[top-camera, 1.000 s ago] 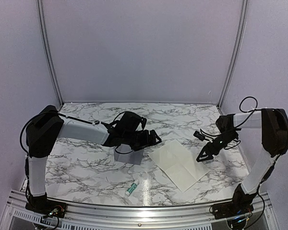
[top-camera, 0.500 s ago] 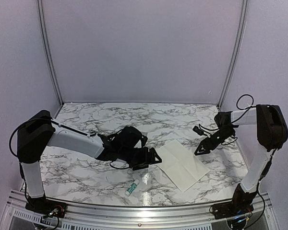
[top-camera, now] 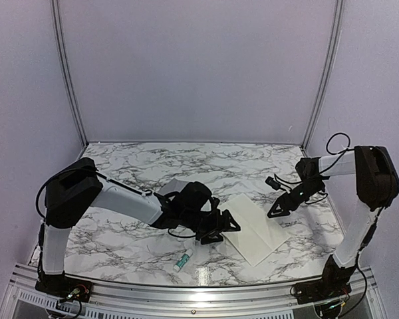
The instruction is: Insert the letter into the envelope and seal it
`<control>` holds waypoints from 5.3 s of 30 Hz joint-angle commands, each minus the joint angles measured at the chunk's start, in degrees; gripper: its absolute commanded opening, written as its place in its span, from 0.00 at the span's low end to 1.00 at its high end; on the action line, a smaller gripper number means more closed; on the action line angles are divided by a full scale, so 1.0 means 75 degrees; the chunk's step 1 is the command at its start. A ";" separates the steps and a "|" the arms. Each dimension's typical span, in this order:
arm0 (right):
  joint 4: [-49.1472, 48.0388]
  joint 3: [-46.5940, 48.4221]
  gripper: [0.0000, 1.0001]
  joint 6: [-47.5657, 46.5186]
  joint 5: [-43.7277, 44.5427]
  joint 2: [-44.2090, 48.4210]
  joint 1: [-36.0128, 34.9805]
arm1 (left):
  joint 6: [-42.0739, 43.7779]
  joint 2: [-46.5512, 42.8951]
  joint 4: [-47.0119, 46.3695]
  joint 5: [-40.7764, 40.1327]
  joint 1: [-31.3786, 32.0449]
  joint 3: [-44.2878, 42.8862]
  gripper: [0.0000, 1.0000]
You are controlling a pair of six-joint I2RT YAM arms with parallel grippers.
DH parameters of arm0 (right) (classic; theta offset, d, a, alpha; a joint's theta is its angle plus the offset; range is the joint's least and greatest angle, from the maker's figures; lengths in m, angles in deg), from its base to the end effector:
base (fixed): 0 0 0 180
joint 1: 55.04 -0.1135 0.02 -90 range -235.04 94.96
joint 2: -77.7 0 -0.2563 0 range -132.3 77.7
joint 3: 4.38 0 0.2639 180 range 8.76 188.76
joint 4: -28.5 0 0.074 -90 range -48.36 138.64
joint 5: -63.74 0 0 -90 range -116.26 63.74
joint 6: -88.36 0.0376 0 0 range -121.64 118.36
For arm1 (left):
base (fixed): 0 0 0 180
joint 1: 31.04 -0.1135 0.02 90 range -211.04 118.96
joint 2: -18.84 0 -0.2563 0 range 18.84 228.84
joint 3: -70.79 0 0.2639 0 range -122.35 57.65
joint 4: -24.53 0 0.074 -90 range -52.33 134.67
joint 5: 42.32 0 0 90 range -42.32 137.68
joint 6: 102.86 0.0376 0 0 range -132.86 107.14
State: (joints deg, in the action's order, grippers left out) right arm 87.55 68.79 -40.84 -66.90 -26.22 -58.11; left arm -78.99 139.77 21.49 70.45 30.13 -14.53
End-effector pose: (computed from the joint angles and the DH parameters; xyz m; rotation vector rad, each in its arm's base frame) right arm 0.3071 0.0410 0.1248 -0.9958 2.5712 0.9692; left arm 0.2080 -0.4081 0.1212 0.1748 2.6221 -1.5157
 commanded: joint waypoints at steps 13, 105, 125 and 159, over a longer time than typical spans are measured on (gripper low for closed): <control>0.0177 -0.0404 0.64 -0.0235 -0.0392 -0.0136 -0.0210 | -0.1143 0.0280 -0.3397 -0.1108 -0.0433 0.0708 0.87; 0.2673 0.3282 0.70 -0.1950 -0.2278 0.3111 -0.0294 | 0.7057 -0.2966 0.4228 0.0999 -0.0828 -0.1730 0.00; 0.1657 0.1761 0.71 -0.1625 -0.2219 0.3124 -0.2138 | 0.8410 -0.2977 0.6022 0.0626 -0.0042 -0.2767 0.00; 0.4314 0.2319 0.00 -0.4114 -0.2526 0.2051 -0.2763 | 1.0844 -0.3535 0.5519 -0.1183 -0.0122 -0.1289 0.60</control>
State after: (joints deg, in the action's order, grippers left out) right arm 117.30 83.94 -70.11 -84.96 -10.13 -78.44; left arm -1.88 116.23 66.49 60.92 29.65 -26.31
